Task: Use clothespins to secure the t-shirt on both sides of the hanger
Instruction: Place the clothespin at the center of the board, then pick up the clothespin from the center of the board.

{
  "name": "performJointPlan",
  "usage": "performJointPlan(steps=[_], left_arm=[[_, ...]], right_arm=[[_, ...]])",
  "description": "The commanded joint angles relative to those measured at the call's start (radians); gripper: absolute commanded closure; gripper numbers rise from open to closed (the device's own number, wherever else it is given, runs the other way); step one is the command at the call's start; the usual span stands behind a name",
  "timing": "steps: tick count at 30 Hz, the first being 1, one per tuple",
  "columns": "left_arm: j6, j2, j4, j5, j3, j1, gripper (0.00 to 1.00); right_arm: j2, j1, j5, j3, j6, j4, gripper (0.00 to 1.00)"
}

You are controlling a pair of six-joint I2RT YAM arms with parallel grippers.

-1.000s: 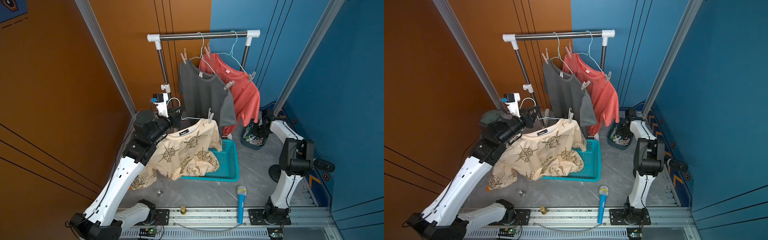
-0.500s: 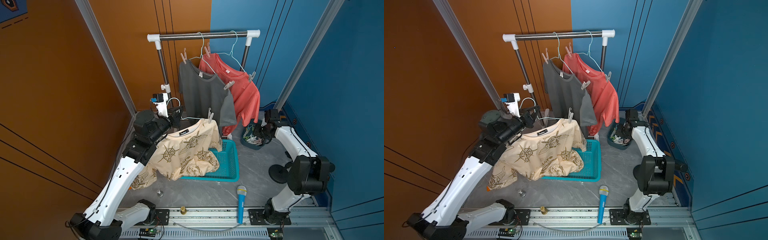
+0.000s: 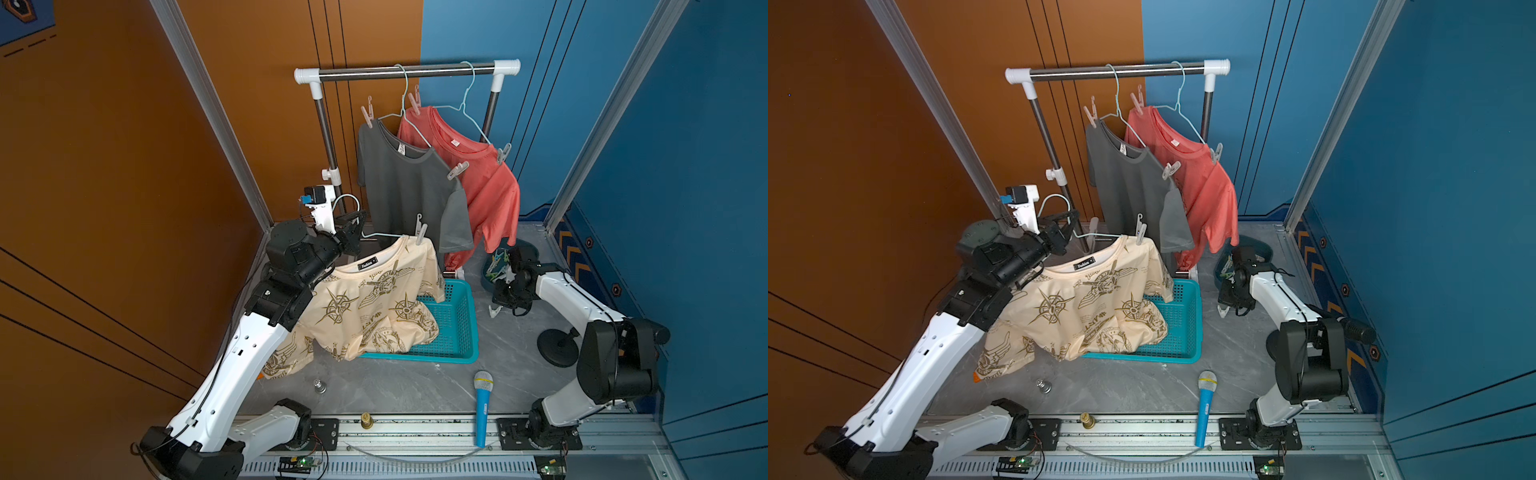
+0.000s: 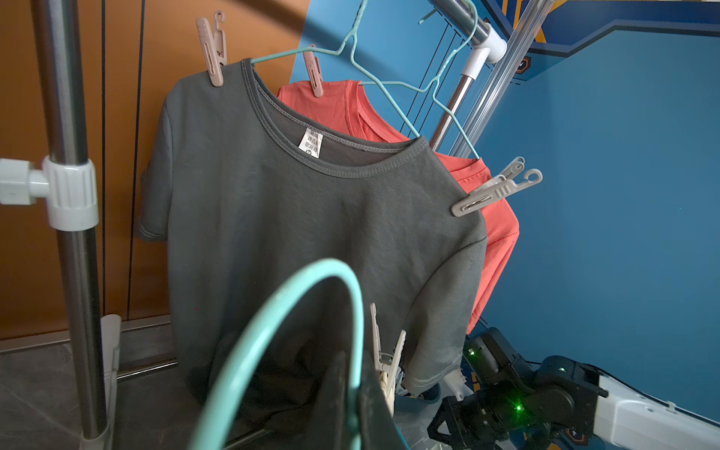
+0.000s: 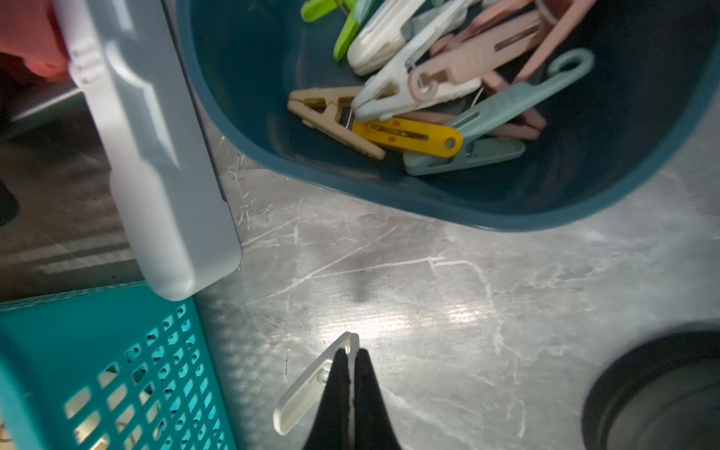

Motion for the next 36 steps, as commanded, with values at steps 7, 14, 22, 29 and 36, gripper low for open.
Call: performJointPlan(steps=[7,14,22,29,36], left_arm=[[-0.013,-0.02,0.034,0.011,-0.004,0.007,0.9],[-0.013,-0.013,0.035,0.013,0.0,0.009,0.9],[-0.019,0.0,0.05,0.023,0.002,0.009,0.9],[-0.027,-0.001,0.054,0.022,-0.001,0.01,0.9],[-0.031,-0.003,0.051,0.022,0.0,0.01,0.9]], right_arm=[[0.138,0.0,-0.01,0.08,-0.016,0.0,0.77],[0.106,0.017,0.041,0.118,-0.033,0.007,0.55],[0.028,0.036,0.101,0.056,-0.04,-0.014,0.45],[0.095,0.085,0.11,0.032,-0.017,0.01,0.43],[0.168,0.092,0.134,0.039,0.019,0.042,0.42]])
